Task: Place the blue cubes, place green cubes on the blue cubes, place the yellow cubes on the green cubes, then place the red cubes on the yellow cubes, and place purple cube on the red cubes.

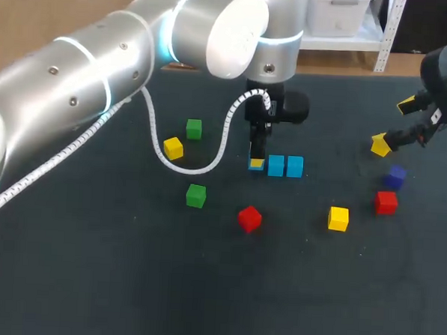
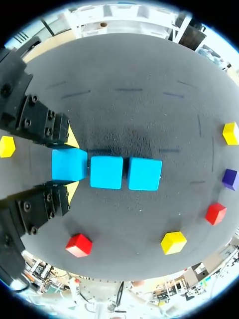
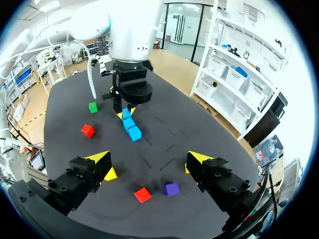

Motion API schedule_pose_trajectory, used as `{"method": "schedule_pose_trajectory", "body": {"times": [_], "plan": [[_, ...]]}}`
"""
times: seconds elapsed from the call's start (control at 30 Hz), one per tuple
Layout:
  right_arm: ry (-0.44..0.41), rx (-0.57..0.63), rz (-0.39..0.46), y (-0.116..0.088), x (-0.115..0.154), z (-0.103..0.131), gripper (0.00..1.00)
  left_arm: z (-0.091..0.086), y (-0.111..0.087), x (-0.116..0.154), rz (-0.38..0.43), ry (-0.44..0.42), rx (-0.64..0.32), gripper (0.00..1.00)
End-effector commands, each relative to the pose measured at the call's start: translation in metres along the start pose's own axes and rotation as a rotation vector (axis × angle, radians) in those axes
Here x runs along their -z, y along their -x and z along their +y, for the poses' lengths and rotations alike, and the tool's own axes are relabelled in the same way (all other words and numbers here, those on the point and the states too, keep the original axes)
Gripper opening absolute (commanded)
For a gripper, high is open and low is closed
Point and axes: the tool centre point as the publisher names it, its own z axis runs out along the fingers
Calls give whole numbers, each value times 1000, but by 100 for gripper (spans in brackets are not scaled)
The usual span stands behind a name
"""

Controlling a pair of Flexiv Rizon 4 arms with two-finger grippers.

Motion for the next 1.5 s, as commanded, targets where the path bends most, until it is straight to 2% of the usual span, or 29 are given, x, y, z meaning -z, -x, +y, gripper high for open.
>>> {"method": "schedule_pose_trajectory", "body": {"times": [0.03, 0.83, 0.87, 0.97, 1.1, 1.13, 1.17, 1.2, 1.23, 1.37, 1.5], "plan": [[-1, 0, -2, -1, 0, 0, 100, 5, 3, -1, 3, -33, 0, 0], [-1, 0, -2, -1, 0, 0, 100, 6, 6, -8, 14, -43, 3, 0], [-1, 0, -2, -1, 0, 0, 100, 6, 6, -8, 14, -42, 4, 4], [-1, 0, -2, -1, 0, 0, 100, 6, 5, -8, 16, -42, 5, 30], [-1, 0, -2, -1, 0, 0, 100, 5, 5, -8, 18, -40, 3, 51], [-1, 0, -2, -1, 0, 0, 100, 5, 5, -8, 18, -40, 1, 62], [-1, 0, -2, -1, 0, 0, 100, 5, 5, -8, 17, -42, -1, 80], [-1, 0, -2, -1, 0, 0, 100, 5, 5, -8, 15, -46, -3, 92], [-1, 0, -2, -1, 0, 0, 100, 5, 5, -8, 16, -46, -3, 99], [-1, 0, -2, -1, 0, 0, 100, 5, 4, -7, 18, -46, 0, 100], [-1, 0, -2, -1, 0, 0, 100, 12, -8, 1, -14, -45, 52, 100]]}}
